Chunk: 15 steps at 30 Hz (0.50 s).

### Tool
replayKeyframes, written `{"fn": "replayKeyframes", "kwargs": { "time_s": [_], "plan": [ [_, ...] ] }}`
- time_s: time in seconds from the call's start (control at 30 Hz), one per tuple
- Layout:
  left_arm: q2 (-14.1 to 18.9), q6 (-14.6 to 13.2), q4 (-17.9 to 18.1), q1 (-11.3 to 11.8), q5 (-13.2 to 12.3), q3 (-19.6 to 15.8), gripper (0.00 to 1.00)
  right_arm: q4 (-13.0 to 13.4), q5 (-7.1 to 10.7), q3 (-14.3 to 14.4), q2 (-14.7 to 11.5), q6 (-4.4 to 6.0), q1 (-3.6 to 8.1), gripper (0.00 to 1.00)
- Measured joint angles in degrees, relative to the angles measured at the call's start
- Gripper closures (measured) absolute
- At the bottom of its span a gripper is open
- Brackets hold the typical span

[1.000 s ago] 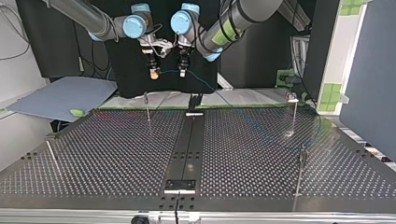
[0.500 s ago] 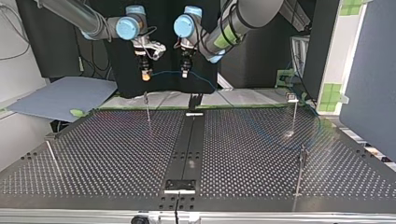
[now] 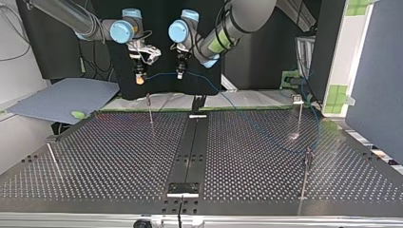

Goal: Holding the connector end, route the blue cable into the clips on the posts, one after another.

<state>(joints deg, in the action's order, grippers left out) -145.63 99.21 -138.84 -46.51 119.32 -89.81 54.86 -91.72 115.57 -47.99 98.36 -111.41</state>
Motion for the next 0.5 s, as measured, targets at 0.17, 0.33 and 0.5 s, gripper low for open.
{"fn": "replayKeyframes", "kwargs": {
  "time_s": [0.17, 0.33, 0.5],
  "plan": [
    [-2.2, 1.2, 0.0, -0.4, -0.3, 2.6, 1.00, 0.2, 1.19, 0.0, 0.0, 1.03, 1.82, 1.00],
    [-2.9, 2.4, 1.5, -0.5, -0.3, 5.3, 1.00, 0.2, 2.20, 0.0, 0.1, 1.48, 3.15, 1.00],
    [-3.2, 2.7, 1.8, -0.9, -0.4, 8.3, 1.00, -0.2, 3.99, 0.0, 0.1, 1.76, 3.76, 1.00]
  ]
}}
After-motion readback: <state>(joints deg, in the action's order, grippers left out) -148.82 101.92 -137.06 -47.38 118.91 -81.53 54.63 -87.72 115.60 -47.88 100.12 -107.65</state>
